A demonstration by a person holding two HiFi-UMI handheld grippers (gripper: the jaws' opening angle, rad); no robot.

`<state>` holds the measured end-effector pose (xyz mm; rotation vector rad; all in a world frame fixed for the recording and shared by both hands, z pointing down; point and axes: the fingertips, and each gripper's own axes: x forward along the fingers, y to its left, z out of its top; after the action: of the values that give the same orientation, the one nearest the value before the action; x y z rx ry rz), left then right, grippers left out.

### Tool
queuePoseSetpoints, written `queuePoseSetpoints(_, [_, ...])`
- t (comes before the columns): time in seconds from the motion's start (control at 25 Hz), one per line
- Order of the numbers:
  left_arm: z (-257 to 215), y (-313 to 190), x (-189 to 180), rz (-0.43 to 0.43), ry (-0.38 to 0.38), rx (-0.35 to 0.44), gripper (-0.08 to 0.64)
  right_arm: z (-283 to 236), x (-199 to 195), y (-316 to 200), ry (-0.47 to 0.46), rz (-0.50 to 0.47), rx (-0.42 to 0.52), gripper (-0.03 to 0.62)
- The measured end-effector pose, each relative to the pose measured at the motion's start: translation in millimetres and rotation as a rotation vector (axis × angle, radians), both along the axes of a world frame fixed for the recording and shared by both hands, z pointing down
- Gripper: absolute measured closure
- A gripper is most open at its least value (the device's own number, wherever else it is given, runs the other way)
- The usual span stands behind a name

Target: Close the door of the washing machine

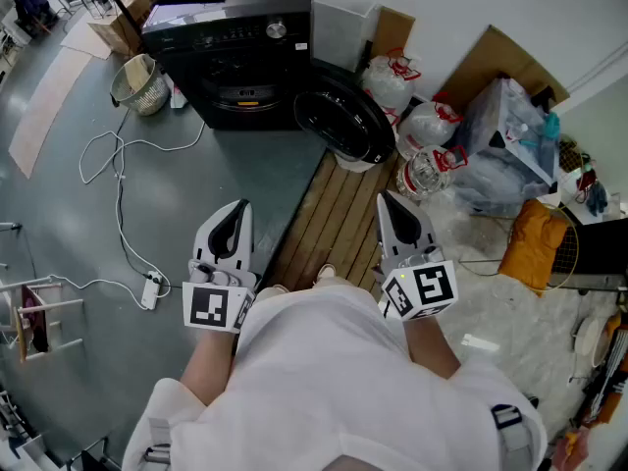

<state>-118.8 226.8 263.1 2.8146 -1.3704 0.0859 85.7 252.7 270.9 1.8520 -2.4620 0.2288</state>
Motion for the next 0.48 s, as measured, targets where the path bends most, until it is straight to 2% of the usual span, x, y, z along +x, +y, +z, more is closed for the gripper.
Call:
queuePoseSetpoints(0.28, [7.5,2.1,6.8,0.002,-0.009,-0.003,0.555,6.4,8.4,5.5,-0.006,0.002,-0.014,0.595])
queuePoseSetpoints(0.48, [9.2,3.7,2.8,-0.018,-0.01,-0.006,0.555,3.6,10.6,9.9,-0.079,-0.026,0.004,0.595])
